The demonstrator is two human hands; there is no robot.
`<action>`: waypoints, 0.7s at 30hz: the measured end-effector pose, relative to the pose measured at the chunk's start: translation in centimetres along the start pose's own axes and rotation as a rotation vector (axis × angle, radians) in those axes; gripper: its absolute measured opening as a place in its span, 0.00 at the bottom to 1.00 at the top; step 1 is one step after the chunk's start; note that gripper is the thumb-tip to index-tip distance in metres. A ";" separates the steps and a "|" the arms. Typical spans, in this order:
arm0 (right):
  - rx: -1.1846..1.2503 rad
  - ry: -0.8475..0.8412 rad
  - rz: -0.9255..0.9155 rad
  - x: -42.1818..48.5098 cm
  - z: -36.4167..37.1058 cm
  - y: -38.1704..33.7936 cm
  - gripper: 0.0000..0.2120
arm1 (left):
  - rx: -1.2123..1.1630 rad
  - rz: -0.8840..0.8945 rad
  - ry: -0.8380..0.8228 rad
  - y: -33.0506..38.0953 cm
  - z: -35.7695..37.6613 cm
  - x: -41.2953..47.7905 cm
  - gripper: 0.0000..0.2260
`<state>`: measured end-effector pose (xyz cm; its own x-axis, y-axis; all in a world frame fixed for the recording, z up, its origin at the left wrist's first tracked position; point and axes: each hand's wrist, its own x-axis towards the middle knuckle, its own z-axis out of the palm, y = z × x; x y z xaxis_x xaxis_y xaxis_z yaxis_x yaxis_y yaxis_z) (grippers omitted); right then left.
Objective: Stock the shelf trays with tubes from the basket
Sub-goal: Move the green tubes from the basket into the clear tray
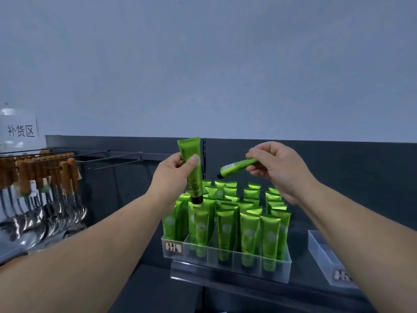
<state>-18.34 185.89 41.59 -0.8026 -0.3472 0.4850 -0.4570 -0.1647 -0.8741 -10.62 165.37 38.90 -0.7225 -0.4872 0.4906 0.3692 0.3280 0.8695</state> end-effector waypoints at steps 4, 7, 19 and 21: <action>-0.266 -0.098 -0.074 2.7 -0.7 1.2 0.16 | 0.010 0.011 0.030 -1.2 1.0 2.9 0.05; -0.328 -0.098 -0.106 4.5 -0.3 2.5 0.08 | 0.007 0.004 0.025 -2.4 1.1 4.9 0.04; -0.436 0.057 -0.137 10.4 5.2 5.6 0.02 | 0.062 0.031 -0.080 -7.3 -1.7 13.0 0.03; -0.479 0.053 -0.084 11.3 6.4 6.4 0.03 | 0.080 0.021 -0.138 -8.4 -2.4 14.4 0.02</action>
<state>-27.85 175.01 41.32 -0.7679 -0.3012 0.5653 -0.6363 0.2570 -0.7274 -22.70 153.69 38.77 -0.7907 -0.3651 0.4914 0.3413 0.4034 0.8490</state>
